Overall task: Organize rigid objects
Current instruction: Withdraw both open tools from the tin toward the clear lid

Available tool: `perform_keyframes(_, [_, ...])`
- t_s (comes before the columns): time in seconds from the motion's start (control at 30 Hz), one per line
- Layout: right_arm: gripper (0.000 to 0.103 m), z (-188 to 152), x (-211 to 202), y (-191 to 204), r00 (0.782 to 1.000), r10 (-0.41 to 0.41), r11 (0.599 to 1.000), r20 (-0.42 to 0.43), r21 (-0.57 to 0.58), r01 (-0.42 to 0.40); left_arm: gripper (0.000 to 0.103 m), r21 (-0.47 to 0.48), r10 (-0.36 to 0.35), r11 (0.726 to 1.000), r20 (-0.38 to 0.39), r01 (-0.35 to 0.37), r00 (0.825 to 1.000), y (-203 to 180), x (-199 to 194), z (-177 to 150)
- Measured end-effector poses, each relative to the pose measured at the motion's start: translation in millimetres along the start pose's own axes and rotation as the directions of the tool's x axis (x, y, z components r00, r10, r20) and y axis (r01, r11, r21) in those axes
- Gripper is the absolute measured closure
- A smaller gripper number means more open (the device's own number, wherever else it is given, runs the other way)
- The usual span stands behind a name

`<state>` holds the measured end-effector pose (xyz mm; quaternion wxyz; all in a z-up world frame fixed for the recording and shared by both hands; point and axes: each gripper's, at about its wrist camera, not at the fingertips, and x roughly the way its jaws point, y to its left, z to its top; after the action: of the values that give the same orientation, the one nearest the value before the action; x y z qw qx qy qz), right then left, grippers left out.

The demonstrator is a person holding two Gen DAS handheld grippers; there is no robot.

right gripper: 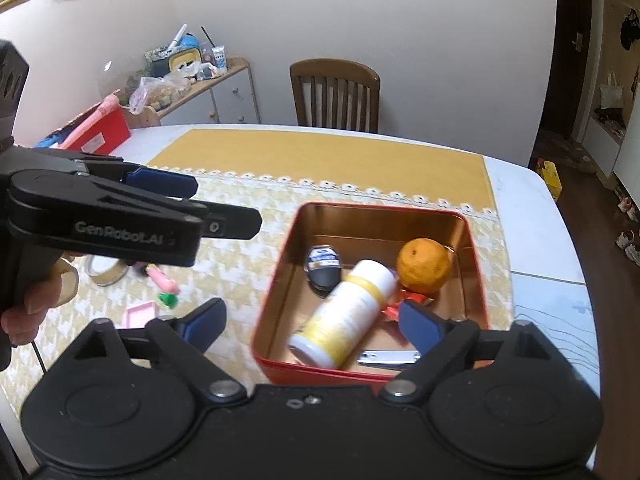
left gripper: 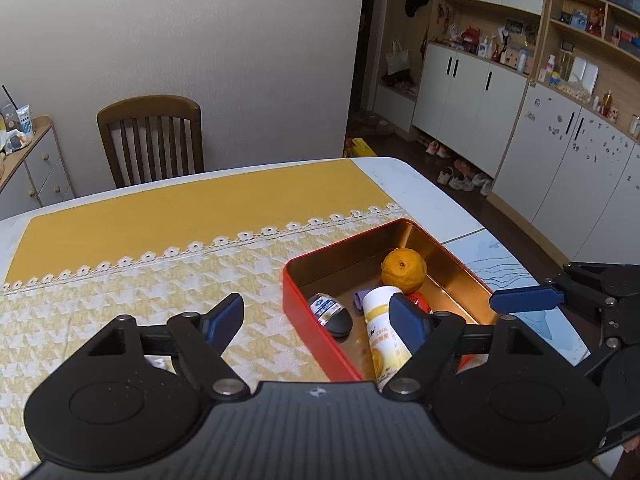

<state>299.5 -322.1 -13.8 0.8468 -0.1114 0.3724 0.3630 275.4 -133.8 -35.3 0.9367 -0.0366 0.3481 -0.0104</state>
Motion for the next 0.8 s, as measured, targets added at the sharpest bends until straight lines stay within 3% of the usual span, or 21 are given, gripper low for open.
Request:
perform_keyframes(0.17, [0.000,-1.1,-0.7,18.6,1.000,0.009,1.000,0.025,0.000,-0.009,0.022,-0.015,0.012,1.000,0.012,-0.012,1.000,22.6,-17.7,-11.4])
perform_keyframes(0.5, [0.000,-1.4,4.4,57.6,0.996,0.048,0.999,0.070,-0.001,-0.048,0.018,-0.040,0.064,0.997,0.046,-0.062,0.997,83.0,-56.2,-41.7])
perform_keyframes(0.8, [0.000,1.9,22.6,101.1,0.997,0.059,0.998,0.044,-0.011,-0.058,0.018,-0.051,0.084,0.995,0.020,-0.083,0.996,132.6,-76.5,-73.7])
